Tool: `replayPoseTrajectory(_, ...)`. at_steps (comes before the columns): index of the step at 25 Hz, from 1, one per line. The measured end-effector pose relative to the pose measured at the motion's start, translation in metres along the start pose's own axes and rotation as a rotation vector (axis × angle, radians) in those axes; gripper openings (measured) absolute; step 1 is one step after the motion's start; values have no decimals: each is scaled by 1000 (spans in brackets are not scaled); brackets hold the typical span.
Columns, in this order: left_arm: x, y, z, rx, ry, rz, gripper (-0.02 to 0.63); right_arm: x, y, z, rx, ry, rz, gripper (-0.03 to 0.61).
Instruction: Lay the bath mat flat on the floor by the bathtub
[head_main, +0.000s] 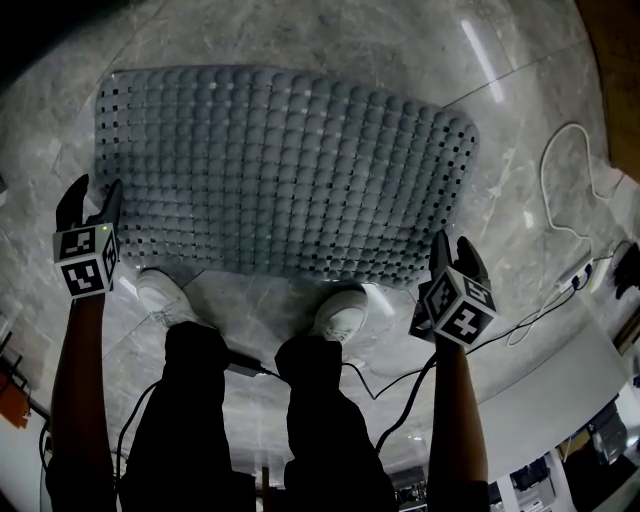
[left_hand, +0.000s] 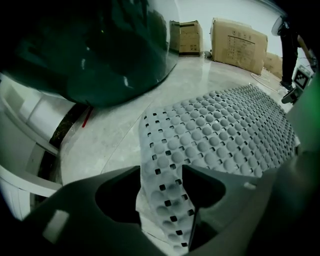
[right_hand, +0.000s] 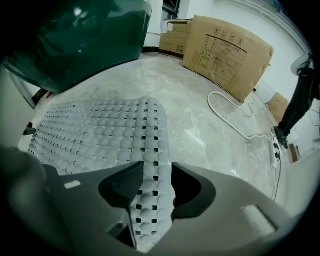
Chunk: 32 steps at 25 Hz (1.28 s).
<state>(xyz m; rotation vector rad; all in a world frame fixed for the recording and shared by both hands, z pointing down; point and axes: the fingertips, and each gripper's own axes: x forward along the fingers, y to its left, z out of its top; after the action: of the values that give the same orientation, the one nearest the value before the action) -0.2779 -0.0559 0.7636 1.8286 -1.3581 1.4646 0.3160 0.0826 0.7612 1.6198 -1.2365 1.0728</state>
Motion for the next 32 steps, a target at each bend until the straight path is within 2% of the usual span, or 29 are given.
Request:
replayPoseTrajectory(8,-10,-6,12,-18,-31,-16,262,-14,5,8,18,-40,22,184)
replayPoseTrajectory(14,-21,-6,18,-37,-43,-32,220,-27,10,18,0,-64,15,65)
replayPoseTrajectory(16,-24,-9,19,-39,-47,-45,171,-30,14,21,0,-70,28,32)
replayPoseTrajectory(21,-33,-15,20,-35,-50,-72,0,-38,27,27,-12,-75,70,28)
replayPoseTrajectory(32,-54,-21,31,-89,-75,-121,0,-68,50,51,-37,-151,134,26)
